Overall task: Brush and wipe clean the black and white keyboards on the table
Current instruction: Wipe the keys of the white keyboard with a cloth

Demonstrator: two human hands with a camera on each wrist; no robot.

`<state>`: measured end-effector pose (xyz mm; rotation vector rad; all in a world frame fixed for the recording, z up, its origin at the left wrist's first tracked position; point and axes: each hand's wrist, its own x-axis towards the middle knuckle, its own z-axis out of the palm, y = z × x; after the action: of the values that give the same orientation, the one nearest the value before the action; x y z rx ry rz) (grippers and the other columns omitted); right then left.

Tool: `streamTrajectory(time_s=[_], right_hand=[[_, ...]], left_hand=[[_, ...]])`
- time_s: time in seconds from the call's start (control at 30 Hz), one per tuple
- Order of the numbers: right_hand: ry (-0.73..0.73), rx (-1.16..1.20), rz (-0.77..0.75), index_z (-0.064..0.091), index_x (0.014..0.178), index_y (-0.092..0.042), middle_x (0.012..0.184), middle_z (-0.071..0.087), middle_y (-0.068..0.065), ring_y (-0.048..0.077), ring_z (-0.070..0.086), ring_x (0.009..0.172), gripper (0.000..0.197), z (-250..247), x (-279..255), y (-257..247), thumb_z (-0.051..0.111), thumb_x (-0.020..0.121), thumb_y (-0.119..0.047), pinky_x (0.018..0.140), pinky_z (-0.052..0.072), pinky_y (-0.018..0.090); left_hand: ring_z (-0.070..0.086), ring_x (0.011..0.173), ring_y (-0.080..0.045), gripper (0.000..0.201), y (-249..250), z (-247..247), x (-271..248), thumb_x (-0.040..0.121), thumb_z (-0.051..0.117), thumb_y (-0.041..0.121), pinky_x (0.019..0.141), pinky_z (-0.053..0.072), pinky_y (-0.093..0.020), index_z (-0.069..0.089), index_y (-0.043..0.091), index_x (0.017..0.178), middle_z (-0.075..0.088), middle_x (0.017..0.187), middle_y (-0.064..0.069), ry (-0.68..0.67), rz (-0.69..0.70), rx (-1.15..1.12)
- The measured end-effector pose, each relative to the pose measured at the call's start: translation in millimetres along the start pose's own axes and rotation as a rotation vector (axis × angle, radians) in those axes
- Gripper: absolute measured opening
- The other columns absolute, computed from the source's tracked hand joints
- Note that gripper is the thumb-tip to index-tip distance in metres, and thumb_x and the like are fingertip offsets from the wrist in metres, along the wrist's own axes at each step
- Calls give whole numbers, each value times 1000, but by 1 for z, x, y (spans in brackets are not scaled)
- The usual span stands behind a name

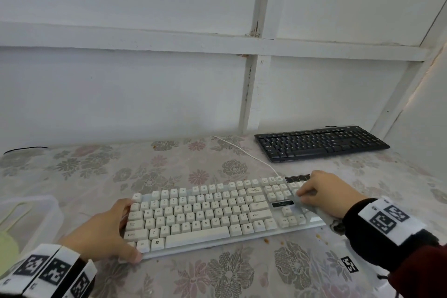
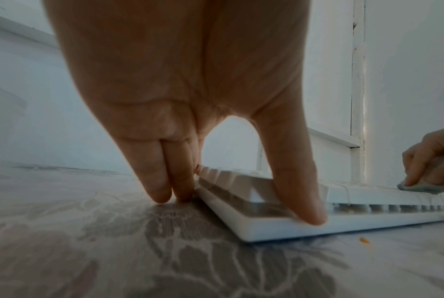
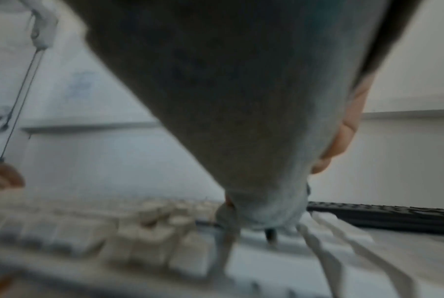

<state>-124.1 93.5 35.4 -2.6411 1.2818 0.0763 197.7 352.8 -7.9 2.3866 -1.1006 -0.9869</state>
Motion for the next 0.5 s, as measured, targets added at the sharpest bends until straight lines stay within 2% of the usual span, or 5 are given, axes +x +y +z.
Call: streamTrajectory(time_s=[0.07,0.17,0.23,0.3,0.5], right_hand=[[1,-61,-5,73,105,-20,75,38,-16,5,48,73,21,8,1,2,58,92,-25,63,35,12],[5,-43,30,72,109,-24,72,44,-20,-3,44,65,22,6,4,14,59,92,-28,62,34,10],[13,-44,76,73,107,-24,85,61,-13,1,54,75,21,4,3,28,60,91,-28,72,37,12],[32,-15,117,73,108,-24,105,68,-5,9,59,90,21,3,2,39,62,90,-26,81,39,15],[15,54,186,73,106,-21,113,69,-2,13,62,102,20,-2,7,40,66,87,-19,91,44,21]], left_hand=[[52,99,-1,116,1,1,-1,49,89,33,69,37,-6,19,27,140,49,112,19,0,-3,1],[51,95,0,113,2,1,-1,50,89,32,66,36,-5,20,27,140,49,112,19,9,-5,6],[51,93,1,112,3,1,-2,51,89,31,65,36,-5,21,27,140,50,111,18,18,-7,10],[51,90,2,111,3,1,-2,51,90,29,64,36,-5,22,27,139,52,111,17,25,-9,5],[51,88,3,109,5,1,-3,53,89,30,62,36,-5,21,27,139,52,106,19,28,-15,27]])
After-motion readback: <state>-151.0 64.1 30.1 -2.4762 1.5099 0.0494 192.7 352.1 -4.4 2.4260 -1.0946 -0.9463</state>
